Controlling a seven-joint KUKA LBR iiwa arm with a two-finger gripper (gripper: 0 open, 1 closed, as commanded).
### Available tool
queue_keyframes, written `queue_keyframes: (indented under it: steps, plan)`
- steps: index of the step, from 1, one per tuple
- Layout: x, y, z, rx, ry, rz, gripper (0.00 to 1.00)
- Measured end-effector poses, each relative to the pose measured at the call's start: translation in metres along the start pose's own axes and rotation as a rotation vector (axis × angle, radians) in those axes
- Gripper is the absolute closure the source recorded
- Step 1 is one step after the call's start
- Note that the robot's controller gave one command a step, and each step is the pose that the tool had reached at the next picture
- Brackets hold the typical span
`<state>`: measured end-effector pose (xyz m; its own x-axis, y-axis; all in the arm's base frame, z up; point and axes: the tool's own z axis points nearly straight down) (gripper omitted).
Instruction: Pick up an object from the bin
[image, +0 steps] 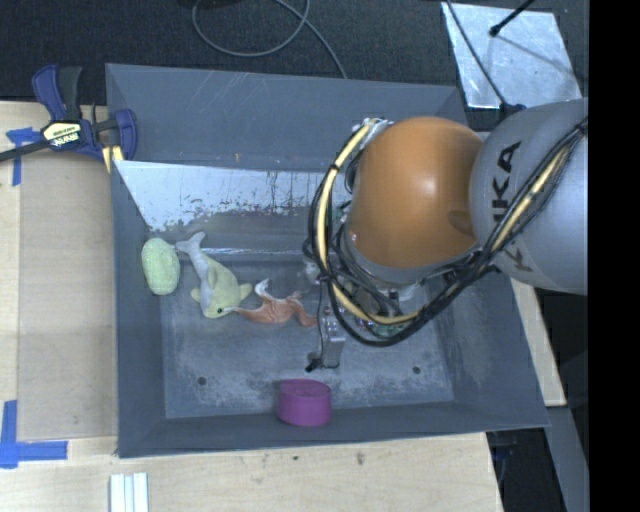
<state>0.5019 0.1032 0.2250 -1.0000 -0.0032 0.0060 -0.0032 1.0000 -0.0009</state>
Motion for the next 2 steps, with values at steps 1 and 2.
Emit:
queue_keyframes:
  steps: [1,2]
  plan:
    - [-0.002,-0.001,-0.005,-0.002,-0.009,0.003,0.0]
    - [-0.035,-0.002,0.057,-0.002,-0.015,-0.029,0.0]
